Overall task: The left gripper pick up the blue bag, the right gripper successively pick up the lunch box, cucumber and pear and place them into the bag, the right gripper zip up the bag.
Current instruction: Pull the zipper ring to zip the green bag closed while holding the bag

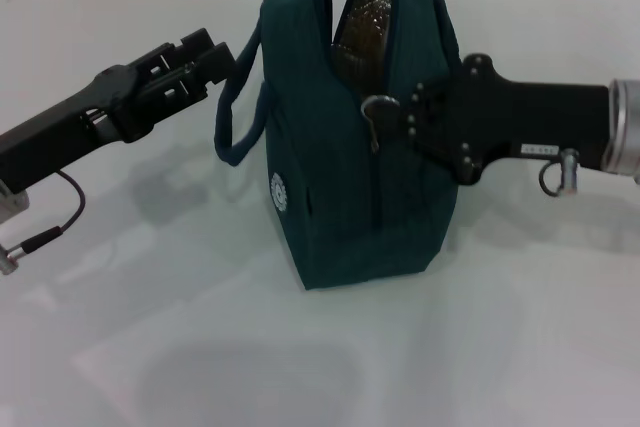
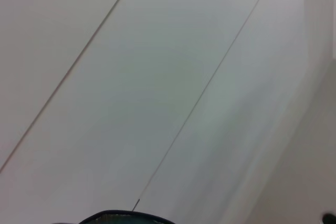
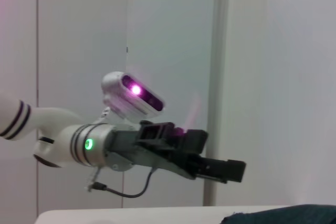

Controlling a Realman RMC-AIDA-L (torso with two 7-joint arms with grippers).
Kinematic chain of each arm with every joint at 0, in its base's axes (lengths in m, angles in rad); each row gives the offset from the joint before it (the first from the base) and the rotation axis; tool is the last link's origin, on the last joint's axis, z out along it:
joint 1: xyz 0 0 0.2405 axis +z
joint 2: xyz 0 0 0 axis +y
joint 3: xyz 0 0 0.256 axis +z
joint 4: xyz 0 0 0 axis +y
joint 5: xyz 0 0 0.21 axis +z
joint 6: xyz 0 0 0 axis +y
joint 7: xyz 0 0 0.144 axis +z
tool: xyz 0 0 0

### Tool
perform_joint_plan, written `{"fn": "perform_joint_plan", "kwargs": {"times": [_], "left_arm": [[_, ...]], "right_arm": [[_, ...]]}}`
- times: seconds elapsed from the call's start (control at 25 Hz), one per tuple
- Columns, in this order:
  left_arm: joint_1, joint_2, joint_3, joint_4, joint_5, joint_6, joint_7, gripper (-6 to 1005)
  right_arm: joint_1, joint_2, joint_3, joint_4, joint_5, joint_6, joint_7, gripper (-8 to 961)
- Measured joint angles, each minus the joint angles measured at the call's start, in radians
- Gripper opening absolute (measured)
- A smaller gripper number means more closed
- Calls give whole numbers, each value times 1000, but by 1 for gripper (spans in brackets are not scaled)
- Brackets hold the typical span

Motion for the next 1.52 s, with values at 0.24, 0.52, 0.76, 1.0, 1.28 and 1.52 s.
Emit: {"fn": "perform_joint_plan", "kwargs": {"times": [0.24, 0.52, 0.76, 1.0, 1.28, 1.52], "left_arm": [[12, 1, -20, -2, 0, 0, 9, 754], [24, 1, -35, -2, -1, 0, 21, 753], [20, 1, -35, -21, -1, 0, 30, 753], [24, 2, -35, -23, 2, 0, 34, 752], [33, 2, -34, -24, 34, -10, 54, 752], [17, 3, -29, -56, 65, -45, 79, 751]], "right_arm": [[51, 1, -6, 5, 11, 30, 0, 12], [75, 0, -13, -14, 22, 82, -1, 12], [91, 3, -82, 13, 25, 105, -2, 12], [144, -3, -61, -7, 27, 163, -14, 12], [169, 5, -84, 31, 29, 169, -32, 12], [220, 6, -129, 80, 57, 171, -42, 13]]}}
